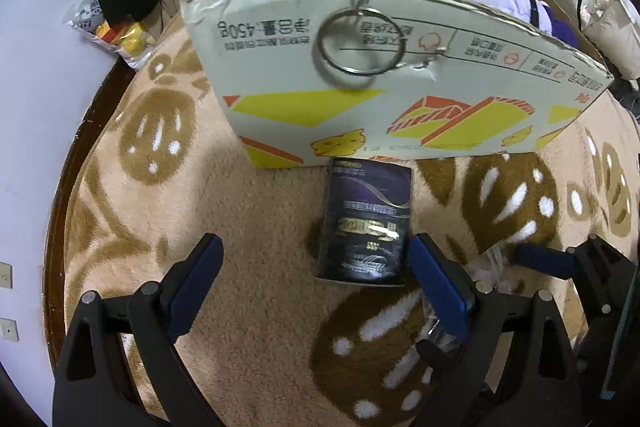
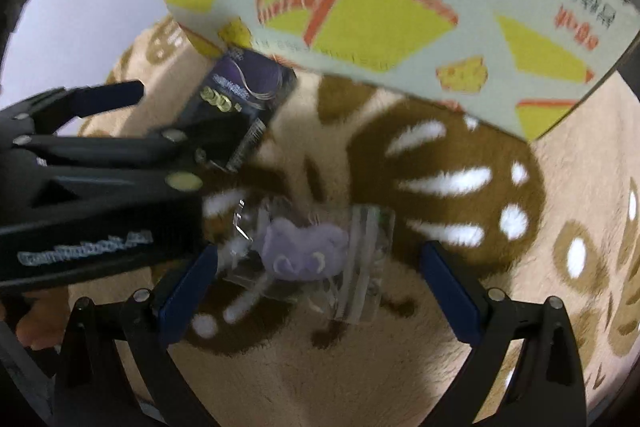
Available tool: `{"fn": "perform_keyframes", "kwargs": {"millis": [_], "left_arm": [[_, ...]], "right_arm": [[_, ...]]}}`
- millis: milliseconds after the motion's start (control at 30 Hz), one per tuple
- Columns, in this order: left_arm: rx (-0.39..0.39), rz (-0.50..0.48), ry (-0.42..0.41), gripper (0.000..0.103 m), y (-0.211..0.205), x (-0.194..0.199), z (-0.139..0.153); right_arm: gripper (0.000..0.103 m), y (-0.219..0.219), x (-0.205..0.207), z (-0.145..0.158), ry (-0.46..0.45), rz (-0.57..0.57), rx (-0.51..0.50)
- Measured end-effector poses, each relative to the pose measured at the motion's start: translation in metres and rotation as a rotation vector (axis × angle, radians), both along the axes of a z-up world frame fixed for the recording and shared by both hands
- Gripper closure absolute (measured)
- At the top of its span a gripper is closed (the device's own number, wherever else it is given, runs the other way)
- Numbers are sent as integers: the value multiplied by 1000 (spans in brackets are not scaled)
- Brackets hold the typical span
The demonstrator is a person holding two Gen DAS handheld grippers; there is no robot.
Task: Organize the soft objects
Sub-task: 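Grasp the black tissue pack with the left gripper while the right gripper grasps the clear bag, then lift the tissue pack with the left gripper while the right gripper carries the clear bag over the box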
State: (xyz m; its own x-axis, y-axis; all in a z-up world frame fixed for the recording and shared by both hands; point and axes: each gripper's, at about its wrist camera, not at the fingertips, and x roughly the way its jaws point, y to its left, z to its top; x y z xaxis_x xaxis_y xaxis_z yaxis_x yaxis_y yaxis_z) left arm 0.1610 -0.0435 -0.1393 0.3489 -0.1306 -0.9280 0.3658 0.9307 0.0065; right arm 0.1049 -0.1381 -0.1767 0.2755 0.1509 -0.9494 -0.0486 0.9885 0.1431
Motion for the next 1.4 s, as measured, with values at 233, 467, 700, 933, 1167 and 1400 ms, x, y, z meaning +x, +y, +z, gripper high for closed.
{"fn": "perform_keyframes", "kwargs": {"millis": [233, 467, 700, 933, 1167, 1400], "left_arm": [[25, 7, -11, 11, -6, -6, -3], [-39, -25, 42, 42, -5, -7, -10], [-52, 6, 32, 56, 1, -11, -5], [-38, 27, 26, 56, 8, -24, -2], [-53, 60, 34, 57, 15, -38, 6], [-63, 63, -9, 57, 18, -51, 29]], "right_arm": [[16, -5, -1, 1, -6, -22, -24], [24, -15, 2, 3, 11, -20, -38], [45, -31, 1, 11, 8, -62, 11], [46, -30, 0, 11, 3, -55, 6], [63, -33, -3, 18, -9, -94, 69], [89, -39, -12, 41, -73, -99, 122]]}}
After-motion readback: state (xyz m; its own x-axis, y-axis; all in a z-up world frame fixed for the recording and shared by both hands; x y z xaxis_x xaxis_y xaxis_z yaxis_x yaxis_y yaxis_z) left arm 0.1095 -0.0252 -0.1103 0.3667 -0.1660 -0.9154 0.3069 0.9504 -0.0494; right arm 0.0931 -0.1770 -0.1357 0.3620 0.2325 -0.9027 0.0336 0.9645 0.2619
